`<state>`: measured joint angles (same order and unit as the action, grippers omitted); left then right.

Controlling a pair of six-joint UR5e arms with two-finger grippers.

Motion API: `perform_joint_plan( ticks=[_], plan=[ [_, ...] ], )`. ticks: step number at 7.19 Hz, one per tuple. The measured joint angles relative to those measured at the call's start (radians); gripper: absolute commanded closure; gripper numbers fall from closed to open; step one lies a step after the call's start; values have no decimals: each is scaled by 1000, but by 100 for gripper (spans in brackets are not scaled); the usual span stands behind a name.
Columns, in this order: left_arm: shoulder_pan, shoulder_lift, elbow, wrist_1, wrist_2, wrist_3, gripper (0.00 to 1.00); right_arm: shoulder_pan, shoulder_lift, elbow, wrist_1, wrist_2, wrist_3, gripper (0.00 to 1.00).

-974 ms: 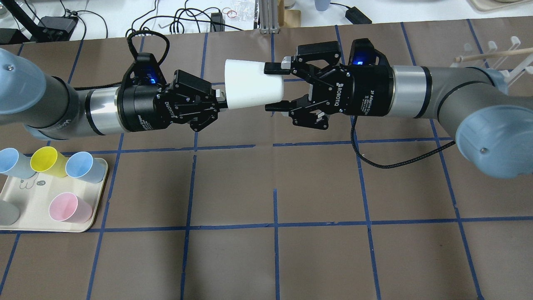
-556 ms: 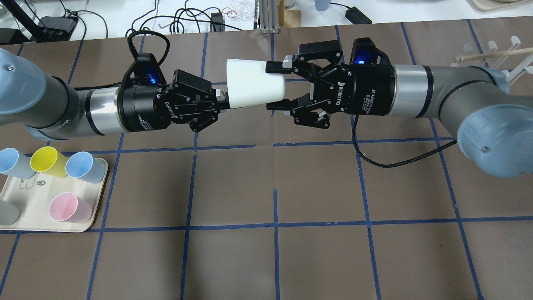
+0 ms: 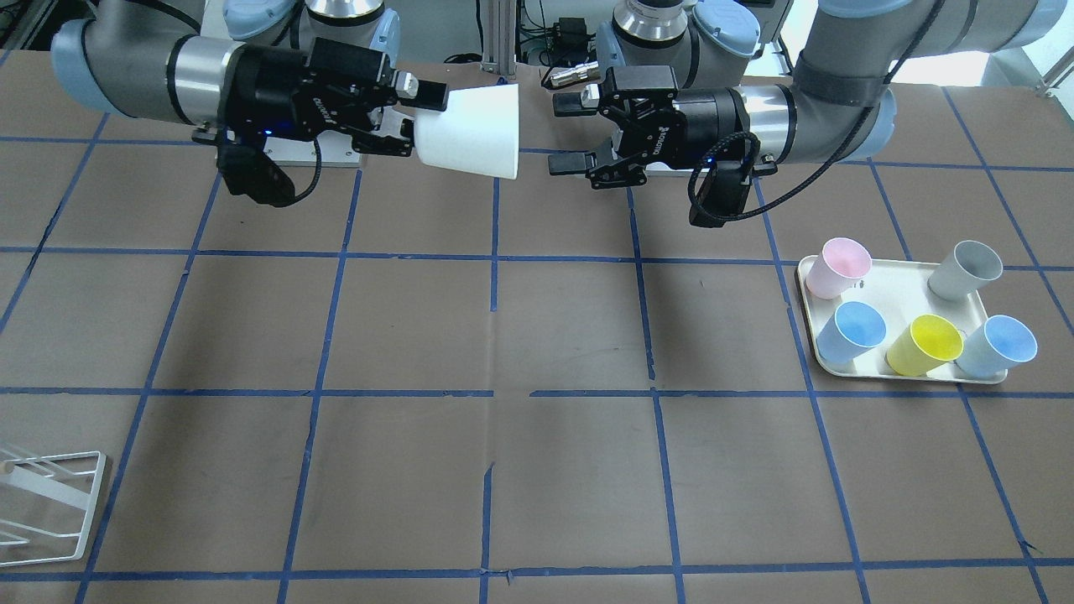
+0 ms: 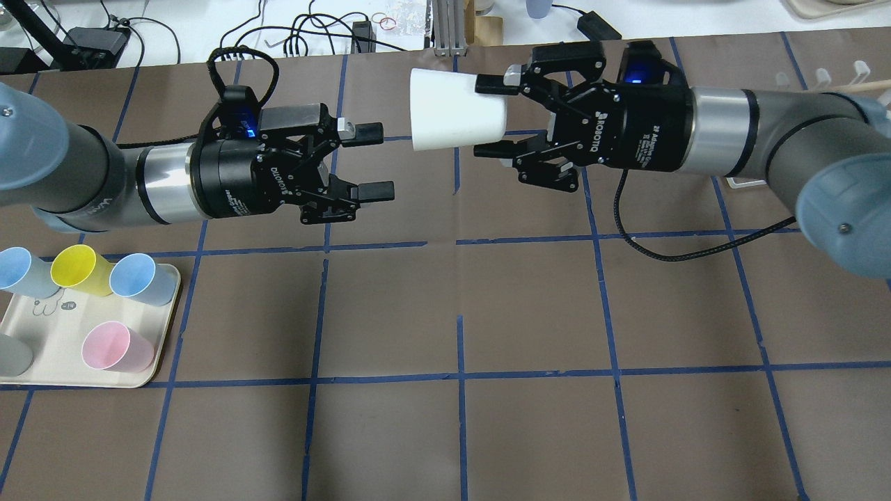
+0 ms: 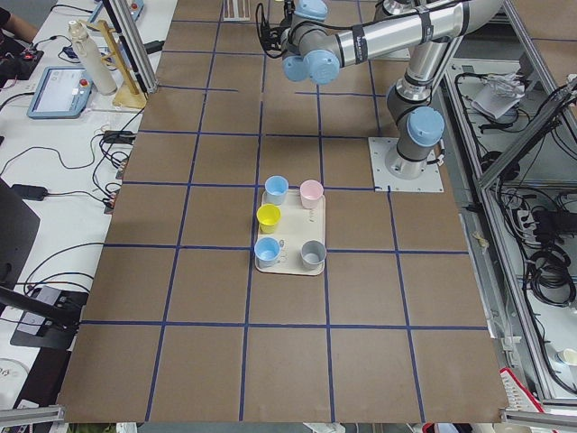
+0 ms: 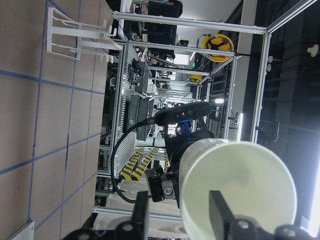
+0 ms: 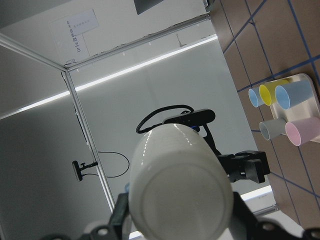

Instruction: Transfer IKEA cup to right arm and place on rack

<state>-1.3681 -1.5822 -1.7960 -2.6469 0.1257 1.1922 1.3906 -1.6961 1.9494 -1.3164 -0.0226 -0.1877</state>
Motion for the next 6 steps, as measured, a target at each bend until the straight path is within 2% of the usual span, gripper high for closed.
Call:
perform_joint_plan(
  ticks=[2, 3, 4, 6],
  plan=[
    [11, -19, 38, 28, 18, -94, 0, -104, -1, -26, -1, -113, 2, 84],
    [13, -31, 57, 87, 58, -160, 0, -151, -1, -62, -6, -249, 2, 84],
    [13, -39, 62, 186, 130, -244, 0, -182, -2, -115, -10, -426, -2, 84],
    [11, -52, 57, 453, 332, -441, 0, -210, -3, -227, -56, -750, -41, 85]
  ],
)
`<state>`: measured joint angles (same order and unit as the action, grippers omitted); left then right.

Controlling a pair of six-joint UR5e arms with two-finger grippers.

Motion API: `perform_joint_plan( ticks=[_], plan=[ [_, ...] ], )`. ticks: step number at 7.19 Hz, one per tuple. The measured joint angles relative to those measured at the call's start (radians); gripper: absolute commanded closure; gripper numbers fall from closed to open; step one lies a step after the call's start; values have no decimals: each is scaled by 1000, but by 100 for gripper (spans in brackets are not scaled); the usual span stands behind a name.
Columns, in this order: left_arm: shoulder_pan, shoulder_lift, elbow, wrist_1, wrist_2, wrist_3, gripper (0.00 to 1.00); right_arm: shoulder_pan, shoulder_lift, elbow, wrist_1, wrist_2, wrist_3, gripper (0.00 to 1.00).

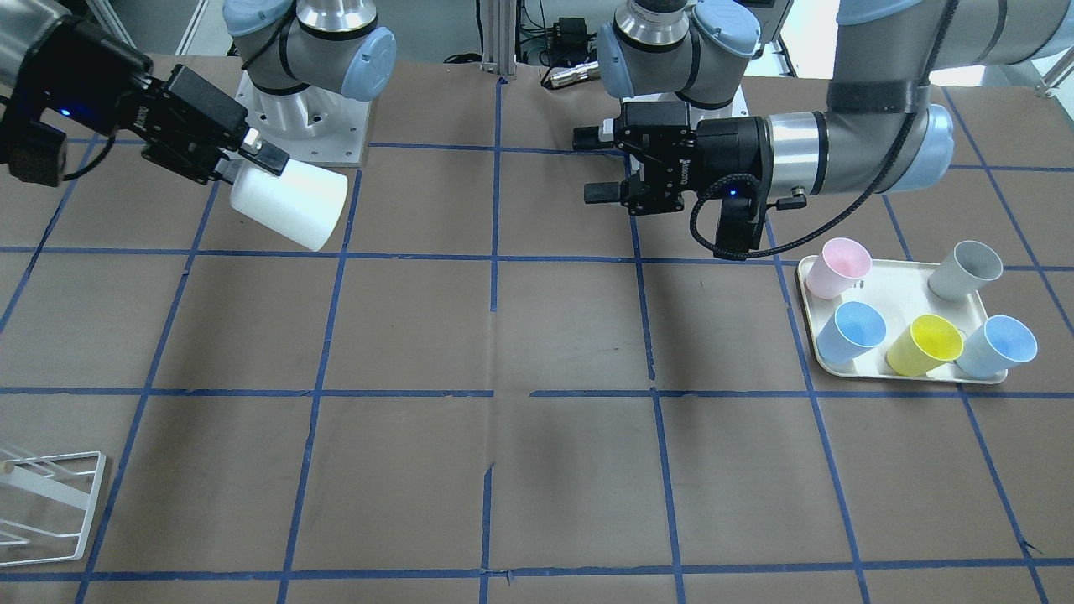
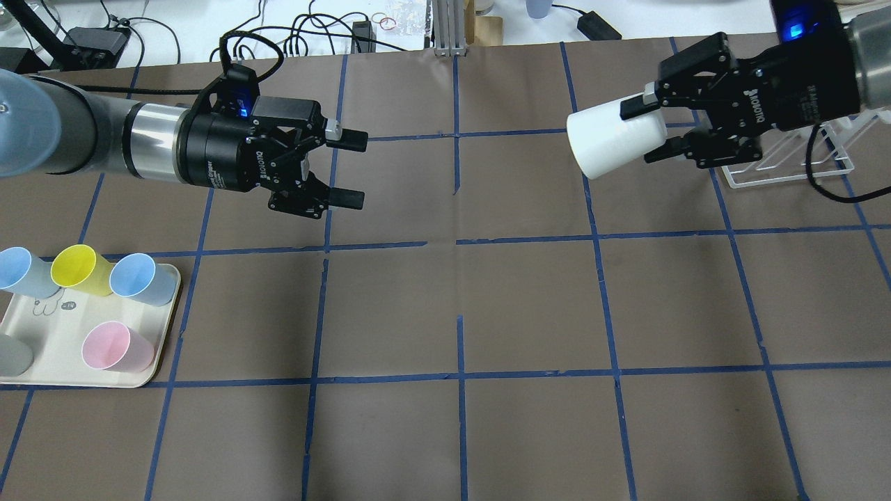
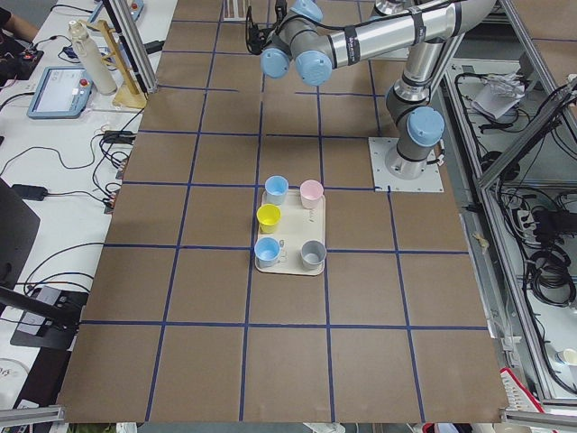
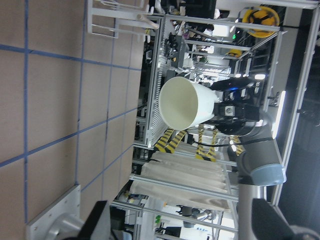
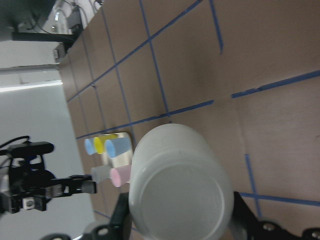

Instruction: Transfer IKEA cup to right arm and place on rack

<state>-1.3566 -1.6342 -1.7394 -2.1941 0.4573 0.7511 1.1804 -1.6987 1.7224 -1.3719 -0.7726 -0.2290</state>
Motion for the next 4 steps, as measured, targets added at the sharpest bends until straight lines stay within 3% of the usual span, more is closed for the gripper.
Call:
perform_joint_plan(
  ticks=[2, 4],
  plan=[
    [-16, -20, -1, 266, 245, -201, 0, -9, 13, -34, -128, -291, -184, 87],
    [-97, -31, 2, 498, 526, -359, 0, -27, 68, -42, -265, -493, -364, 87]
  ],
)
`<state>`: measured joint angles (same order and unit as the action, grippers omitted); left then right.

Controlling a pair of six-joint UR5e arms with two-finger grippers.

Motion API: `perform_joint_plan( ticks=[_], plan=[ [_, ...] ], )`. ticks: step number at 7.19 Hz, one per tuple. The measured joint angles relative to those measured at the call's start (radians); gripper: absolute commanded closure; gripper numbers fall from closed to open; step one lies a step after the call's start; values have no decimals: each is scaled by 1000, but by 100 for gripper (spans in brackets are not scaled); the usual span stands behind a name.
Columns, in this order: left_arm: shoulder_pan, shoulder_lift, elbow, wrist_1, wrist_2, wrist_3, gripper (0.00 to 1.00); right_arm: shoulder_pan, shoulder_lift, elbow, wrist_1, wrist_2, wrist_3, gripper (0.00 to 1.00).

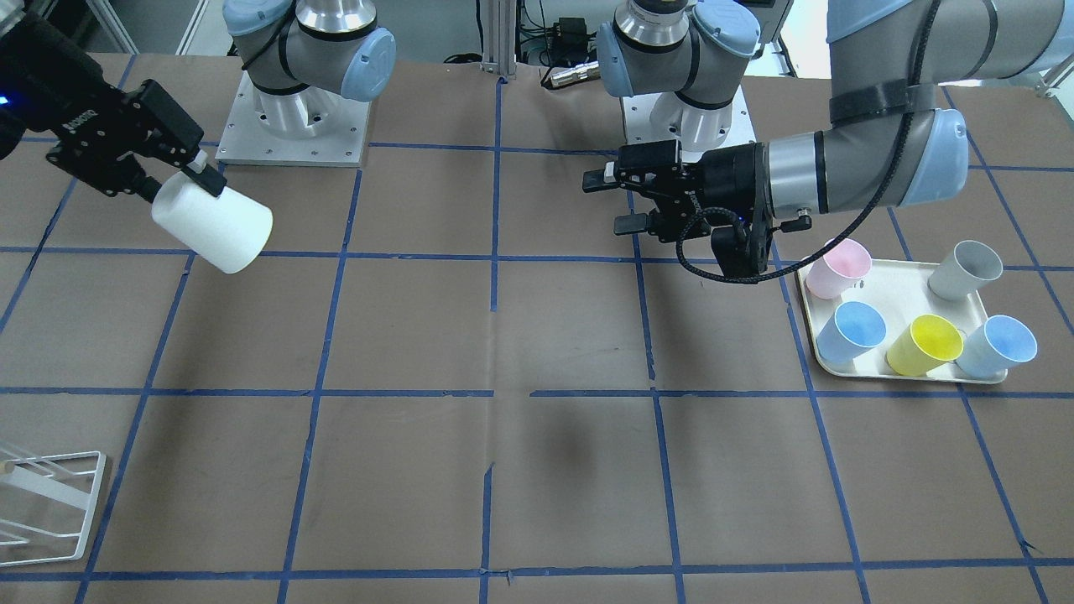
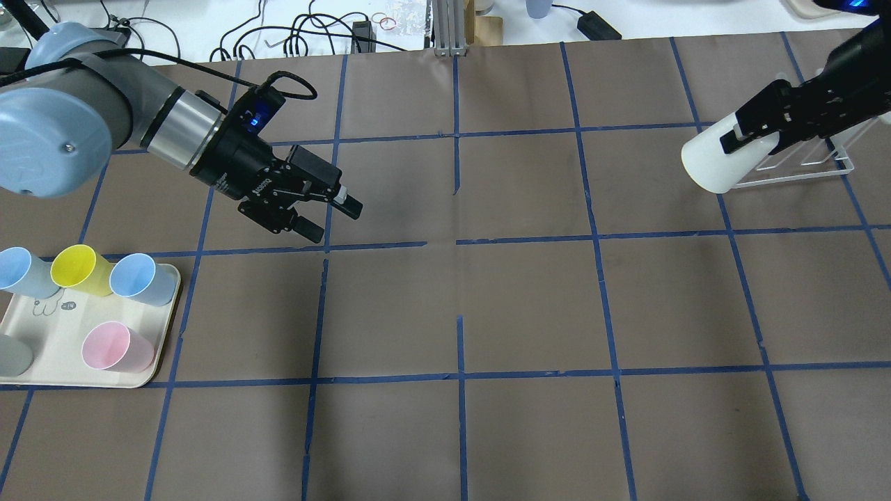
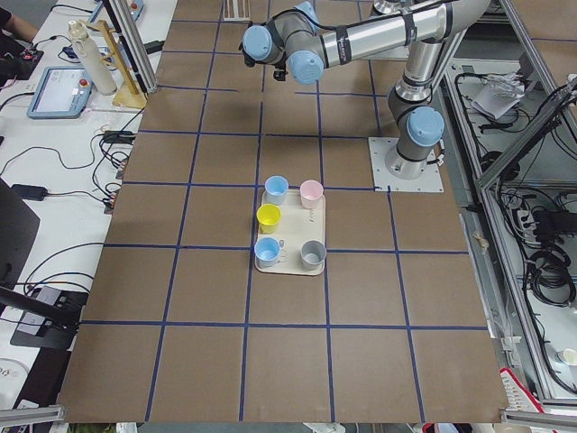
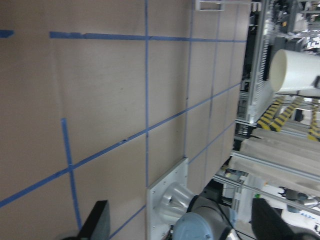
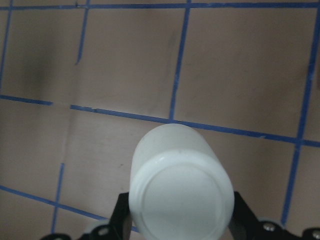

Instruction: Transfer IKEA cup to right arm and place on rack

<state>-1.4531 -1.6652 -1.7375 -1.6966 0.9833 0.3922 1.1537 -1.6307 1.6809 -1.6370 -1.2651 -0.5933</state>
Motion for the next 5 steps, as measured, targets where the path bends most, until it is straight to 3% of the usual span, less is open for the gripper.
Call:
perform_joint_plan(
  ticks=[2, 4, 5],
  plan=[
    [-110, -10, 11, 215, 298, -163, 0, -42, 77, -6, -131, -88, -127, 87],
    [-161, 9, 62, 277, 514, -252, 0, -92, 144, -24, -212, -119, -204, 87],
    [-162, 20, 111, 272, 572, -267, 0, -102, 173, -43, -236, -130, -222, 87]
  ],
)
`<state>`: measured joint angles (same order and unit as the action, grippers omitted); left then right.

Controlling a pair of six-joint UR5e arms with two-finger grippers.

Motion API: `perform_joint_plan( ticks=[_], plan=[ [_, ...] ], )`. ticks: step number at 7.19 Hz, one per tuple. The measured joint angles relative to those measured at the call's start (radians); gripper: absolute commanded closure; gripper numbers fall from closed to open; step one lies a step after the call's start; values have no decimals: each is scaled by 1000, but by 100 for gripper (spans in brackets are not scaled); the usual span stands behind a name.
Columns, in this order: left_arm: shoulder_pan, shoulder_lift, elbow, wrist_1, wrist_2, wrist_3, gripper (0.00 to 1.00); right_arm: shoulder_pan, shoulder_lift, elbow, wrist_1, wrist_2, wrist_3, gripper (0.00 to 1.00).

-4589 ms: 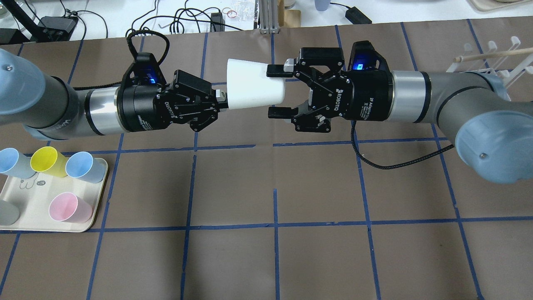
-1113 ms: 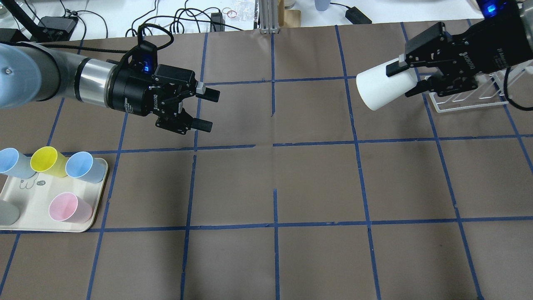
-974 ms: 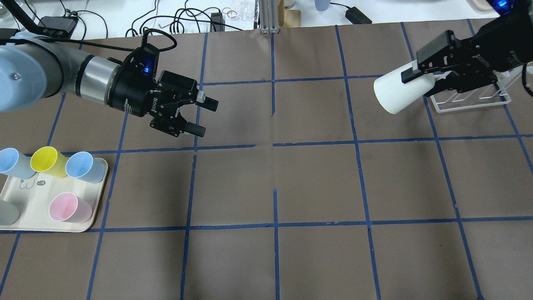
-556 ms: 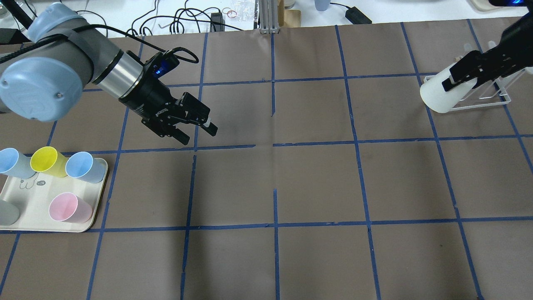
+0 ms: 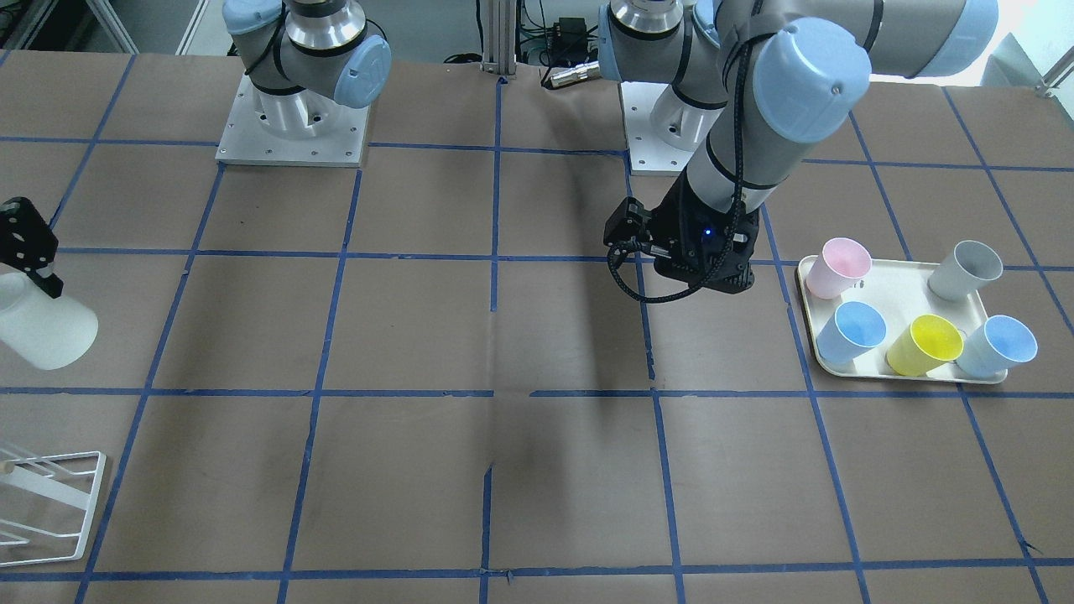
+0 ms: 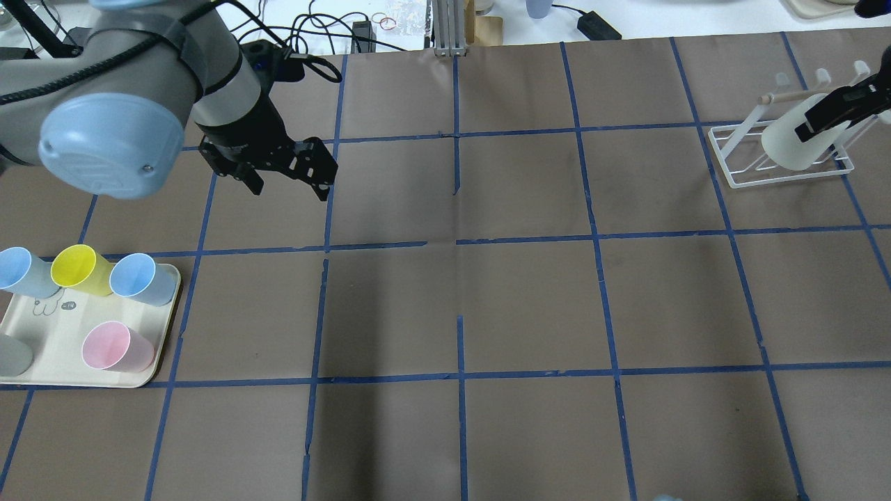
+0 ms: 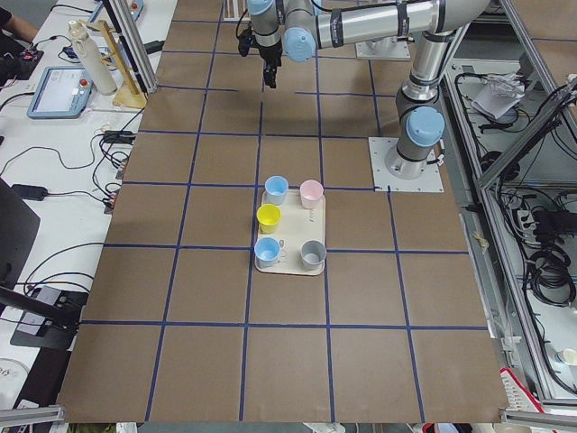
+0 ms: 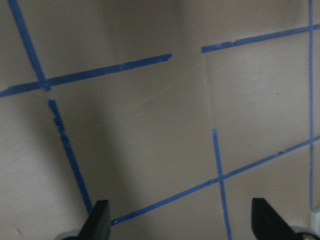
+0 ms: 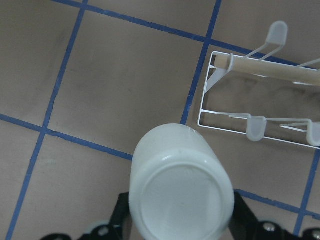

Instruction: Transfer IKEA cup to right arm and place on rack

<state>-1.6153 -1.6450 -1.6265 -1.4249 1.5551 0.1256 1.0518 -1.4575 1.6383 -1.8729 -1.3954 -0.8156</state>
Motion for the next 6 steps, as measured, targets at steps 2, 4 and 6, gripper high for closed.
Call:
perform_joint_plan(
  ticks=[2, 4, 6],
  plan=[
    [5, 9, 85, -82, 33, -31, 0, -11, 65, -53, -15, -21, -12, 87],
    [6, -1, 130, -122, 36, -71, 0, -25, 109, -79, -36, -40, -31, 87],
    [12, 7, 123, -142, 25, -107, 0, -29, 135, -83, -49, -56, -38, 87]
  ],
)
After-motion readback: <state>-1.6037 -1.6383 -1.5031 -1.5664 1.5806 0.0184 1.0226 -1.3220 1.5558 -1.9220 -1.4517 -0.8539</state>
